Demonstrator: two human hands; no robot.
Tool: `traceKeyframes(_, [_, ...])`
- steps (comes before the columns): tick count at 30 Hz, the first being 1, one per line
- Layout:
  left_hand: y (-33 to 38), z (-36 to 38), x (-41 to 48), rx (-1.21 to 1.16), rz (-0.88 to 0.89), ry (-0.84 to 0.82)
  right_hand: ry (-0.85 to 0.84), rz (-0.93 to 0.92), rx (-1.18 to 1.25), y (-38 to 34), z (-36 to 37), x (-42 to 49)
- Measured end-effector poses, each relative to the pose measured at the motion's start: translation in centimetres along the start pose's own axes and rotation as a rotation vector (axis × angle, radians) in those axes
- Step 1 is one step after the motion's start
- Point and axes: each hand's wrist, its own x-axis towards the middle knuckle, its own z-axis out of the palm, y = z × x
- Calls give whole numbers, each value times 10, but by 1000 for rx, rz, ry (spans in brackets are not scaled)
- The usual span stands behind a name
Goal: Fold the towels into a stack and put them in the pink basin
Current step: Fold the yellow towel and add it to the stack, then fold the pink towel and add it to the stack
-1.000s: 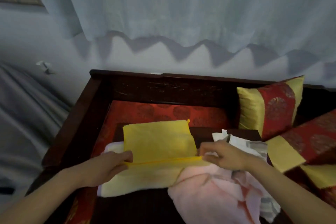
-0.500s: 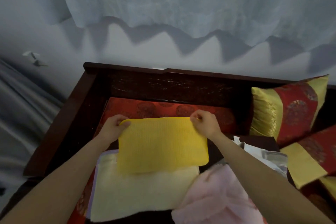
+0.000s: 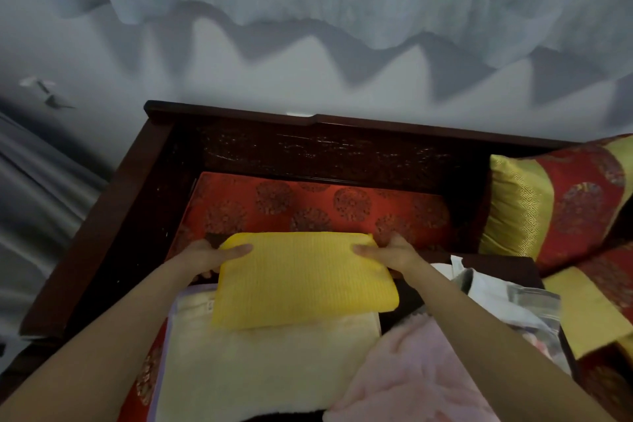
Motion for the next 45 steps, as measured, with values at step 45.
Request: traceKeyframes(45, [-124, 82, -99, 636, 727, 504, 205, -710, -661, 73, 69, -158])
